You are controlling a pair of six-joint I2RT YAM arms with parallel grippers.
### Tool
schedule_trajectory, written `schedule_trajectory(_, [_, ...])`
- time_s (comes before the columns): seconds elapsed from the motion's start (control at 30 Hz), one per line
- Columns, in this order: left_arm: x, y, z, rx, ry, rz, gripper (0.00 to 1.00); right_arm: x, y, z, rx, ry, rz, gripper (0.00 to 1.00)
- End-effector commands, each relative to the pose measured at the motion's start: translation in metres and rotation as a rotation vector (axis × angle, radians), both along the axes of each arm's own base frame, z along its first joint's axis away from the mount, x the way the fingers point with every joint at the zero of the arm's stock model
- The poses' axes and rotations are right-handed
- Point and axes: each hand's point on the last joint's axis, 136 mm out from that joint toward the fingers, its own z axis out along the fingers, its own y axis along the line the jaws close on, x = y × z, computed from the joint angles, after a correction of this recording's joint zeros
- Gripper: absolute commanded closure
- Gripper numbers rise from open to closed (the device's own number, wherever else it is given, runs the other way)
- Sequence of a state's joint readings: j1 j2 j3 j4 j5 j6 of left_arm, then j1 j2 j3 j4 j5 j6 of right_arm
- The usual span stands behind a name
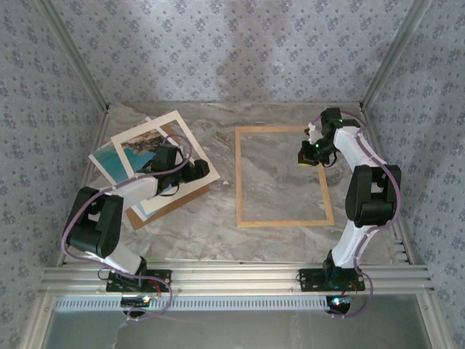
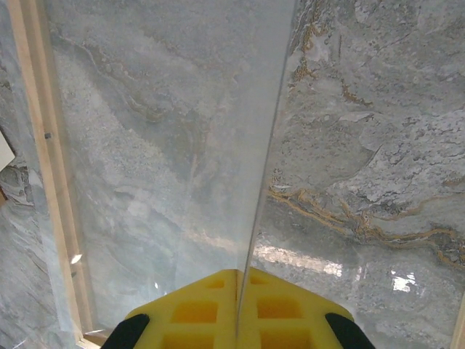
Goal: Put the photo into the frame
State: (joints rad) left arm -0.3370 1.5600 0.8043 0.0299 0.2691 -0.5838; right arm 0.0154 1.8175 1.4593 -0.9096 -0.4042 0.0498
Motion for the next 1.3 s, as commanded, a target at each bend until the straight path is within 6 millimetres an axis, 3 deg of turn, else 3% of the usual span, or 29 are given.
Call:
schedule_trajectory(0.0, [0.007, -0.006, 0.008, 0.002, -0.028, -0.02, 0.0, -0.006, -0.002, 0.001, -0.018, 0.024, 0.034, 1.0])
schedule_trajectory(1.27, [0.005, -0.006, 0.006, 0.009, -0.023, -0.022, 0.0, 0.001, -0.024, -0.03, -0.116, 0.086, -0.024, 1.0])
